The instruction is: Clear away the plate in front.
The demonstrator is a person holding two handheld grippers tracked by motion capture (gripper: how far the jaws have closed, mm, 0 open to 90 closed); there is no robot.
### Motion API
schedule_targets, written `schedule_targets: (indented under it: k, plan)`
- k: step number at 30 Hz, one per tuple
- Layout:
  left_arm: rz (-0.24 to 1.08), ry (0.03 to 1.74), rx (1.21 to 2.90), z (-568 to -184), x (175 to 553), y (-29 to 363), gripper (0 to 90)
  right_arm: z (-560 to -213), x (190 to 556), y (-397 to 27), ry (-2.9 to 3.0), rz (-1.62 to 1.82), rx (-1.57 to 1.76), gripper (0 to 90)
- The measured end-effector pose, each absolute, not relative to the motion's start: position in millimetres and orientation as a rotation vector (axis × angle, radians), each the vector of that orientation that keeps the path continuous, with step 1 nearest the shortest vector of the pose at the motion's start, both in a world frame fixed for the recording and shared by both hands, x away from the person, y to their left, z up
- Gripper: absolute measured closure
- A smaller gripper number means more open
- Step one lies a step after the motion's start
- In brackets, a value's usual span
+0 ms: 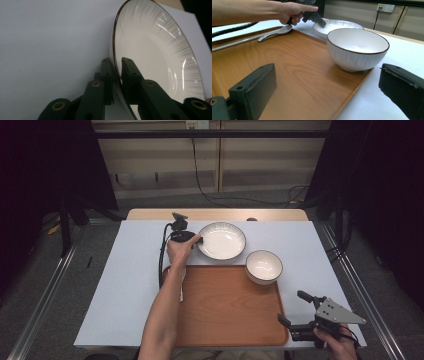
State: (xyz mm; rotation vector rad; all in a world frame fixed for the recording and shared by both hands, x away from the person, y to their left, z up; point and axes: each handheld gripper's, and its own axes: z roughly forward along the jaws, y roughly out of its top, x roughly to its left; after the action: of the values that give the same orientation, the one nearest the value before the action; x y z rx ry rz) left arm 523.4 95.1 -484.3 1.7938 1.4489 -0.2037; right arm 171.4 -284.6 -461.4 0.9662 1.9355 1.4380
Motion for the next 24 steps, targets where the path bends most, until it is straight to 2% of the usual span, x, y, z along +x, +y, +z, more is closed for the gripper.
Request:
schedule_targets:
  k: [4,6,16,18,19,24]
  plan:
    - [-0.238,1.436,1.769,-474,526,92,84.8,-462,172,-285,1.932,1.430,0.979,1.0]
    - [-0.201,1.394,1.817,-466,528,88,86.0,-462,172,-285,1.933,1.434,0.978,1.0]
    - [-0.224,1.400,1.797,-464,527,91,85.7,-461,171,-286,1.930,1.442,0.963,0.9]
    - [-0.265,1.395,1.759,-462,527,92,84.3,-461,171,-286,1.933,1.443,0.977,1.0]
    - [-0.229,1.378,1.806,-460,527,92,84.3,-461,171,-286,1.933,1.443,0.977,0.9]
    - [-0.222,1.377,1.811,-455,526,95,84.9,-461,172,-286,1.933,1.437,0.970,1.0]
